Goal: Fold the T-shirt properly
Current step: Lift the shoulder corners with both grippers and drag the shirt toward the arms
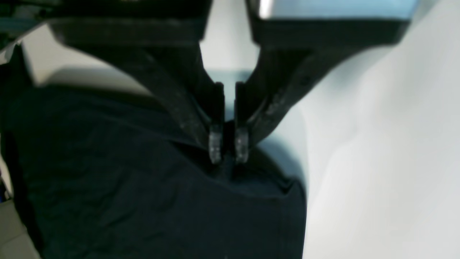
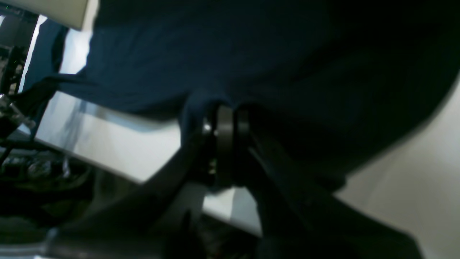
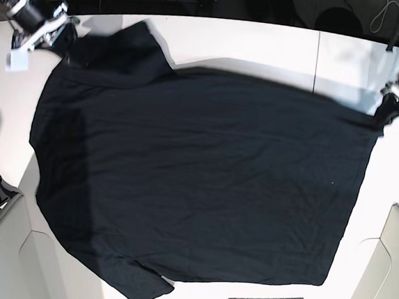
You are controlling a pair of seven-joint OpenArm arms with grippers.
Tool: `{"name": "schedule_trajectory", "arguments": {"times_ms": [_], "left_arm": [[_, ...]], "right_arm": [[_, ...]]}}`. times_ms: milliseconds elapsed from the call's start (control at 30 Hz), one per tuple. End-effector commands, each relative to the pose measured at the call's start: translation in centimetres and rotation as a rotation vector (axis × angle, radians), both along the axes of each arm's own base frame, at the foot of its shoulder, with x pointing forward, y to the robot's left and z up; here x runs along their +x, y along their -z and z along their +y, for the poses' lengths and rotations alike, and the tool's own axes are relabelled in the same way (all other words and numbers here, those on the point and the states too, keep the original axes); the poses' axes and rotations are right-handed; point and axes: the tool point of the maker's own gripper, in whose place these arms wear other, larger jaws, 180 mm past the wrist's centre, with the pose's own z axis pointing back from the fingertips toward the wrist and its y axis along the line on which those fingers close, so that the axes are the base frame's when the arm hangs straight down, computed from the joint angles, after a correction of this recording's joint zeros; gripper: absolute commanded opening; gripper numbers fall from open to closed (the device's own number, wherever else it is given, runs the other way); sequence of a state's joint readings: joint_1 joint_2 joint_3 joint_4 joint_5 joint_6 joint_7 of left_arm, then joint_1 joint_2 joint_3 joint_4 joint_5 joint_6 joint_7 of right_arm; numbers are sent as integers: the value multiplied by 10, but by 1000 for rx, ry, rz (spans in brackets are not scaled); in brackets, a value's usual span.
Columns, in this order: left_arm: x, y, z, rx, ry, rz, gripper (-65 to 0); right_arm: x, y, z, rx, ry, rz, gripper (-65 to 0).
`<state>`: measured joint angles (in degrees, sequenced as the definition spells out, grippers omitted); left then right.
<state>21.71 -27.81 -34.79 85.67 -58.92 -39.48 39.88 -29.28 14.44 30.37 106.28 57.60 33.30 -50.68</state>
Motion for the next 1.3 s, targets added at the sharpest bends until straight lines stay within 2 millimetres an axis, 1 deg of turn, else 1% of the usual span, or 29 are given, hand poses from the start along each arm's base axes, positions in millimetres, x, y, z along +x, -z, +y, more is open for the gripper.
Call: {"name": "schedule_trajectory", "arguments": {"times_ms": [0,100,200,267,433,533,667,767,900,1067,1200,1267], "left_arm": [[9,-15,5,32,12,-45,-650],[21,-22,9,70,9,-72,-650],[35,-27,19,114,-25,-101,-650],[43,-27,23,118,-39,-106,-650],[61,-21,26,114,-50,-110,-650],[71,-22,25,100,-55,-122,-650],[86,-21,26,136,-53,-133,-650],[97,-15,22,149,-39,-127,-650],[114,-9,17,153,-26,-125,-650],[133,-3,18,164,-34,-133,-650],[144,-6,21,149,-51,-143,-650],[147,-8,22,145,-55,-146,-650]], "right_arm": [[12,-13,-3,-13,0,-60,-650],[33,-21,-7,-35,5,-107,-650],[51,-25,-11,-36,21,-139,-650],[63,-27,-14,-27,32,-159,-650],[95,-29,-23,12,69,-190,-650],[114,-31,-28,30,89,-208,-650],[140,-39,-33,50,109,-243,-650],[160,-42,-40,56,134,-258,-650],[186,-43,-44,107,159,-260,-650],[207,-40,-48,126,179,-247,-650],[215,-31,-52,111,195,-226,-650],[216,-24,-50,96,196,-214,-650]]}}
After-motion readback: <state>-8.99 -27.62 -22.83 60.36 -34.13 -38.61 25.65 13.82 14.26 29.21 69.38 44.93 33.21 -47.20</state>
